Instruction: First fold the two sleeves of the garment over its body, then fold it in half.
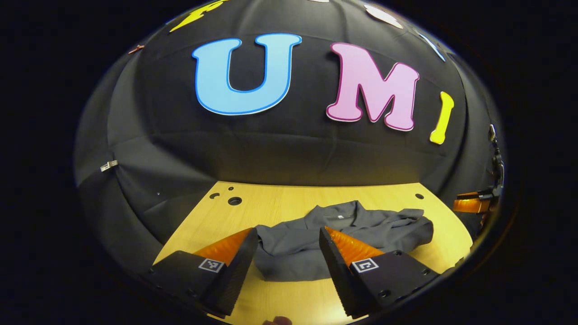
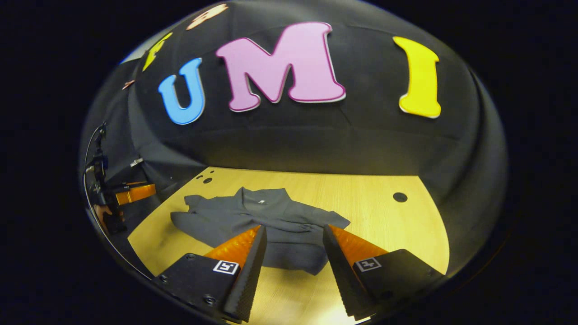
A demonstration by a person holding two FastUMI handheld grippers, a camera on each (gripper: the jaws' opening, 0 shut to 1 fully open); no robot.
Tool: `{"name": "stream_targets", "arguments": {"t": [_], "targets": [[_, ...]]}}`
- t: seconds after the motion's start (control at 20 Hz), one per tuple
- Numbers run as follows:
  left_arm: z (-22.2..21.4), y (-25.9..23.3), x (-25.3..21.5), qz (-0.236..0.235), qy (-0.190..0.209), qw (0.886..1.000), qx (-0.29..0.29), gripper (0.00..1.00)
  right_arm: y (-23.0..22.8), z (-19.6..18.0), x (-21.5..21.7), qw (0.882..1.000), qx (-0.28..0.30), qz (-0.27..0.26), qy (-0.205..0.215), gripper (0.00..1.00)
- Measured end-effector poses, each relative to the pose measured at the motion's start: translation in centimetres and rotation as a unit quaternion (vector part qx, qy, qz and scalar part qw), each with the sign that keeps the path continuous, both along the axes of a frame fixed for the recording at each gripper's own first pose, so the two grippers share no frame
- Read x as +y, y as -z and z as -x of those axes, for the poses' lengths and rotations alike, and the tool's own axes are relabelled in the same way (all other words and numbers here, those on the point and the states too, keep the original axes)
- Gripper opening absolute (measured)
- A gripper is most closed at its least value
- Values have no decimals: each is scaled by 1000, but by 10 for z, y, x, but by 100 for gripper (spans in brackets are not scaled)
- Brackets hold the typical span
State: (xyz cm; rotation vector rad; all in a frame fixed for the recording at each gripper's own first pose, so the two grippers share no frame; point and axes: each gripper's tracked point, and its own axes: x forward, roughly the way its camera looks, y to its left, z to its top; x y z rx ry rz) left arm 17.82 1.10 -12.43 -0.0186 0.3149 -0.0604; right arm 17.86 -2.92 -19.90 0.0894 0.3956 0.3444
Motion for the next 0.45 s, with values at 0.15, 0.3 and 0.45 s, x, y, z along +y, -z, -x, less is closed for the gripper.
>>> {"name": "stream_targets", "arguments": {"t": [0.15, 0.3, 0.45], "targets": [[34, 11, -5, 1, 5, 1000, 10, 87, -1, 32, 13, 1000, 0, 9, -21, 78], [65, 21, -3, -1, 5, 1000, 20, 87, -4, 57, 20, 1000, 2, -9, -15, 80], [89, 31, 2, 2, -2, 999, 34, 87, 5, 75, 20, 1000, 9, -16, -3, 80]]}}
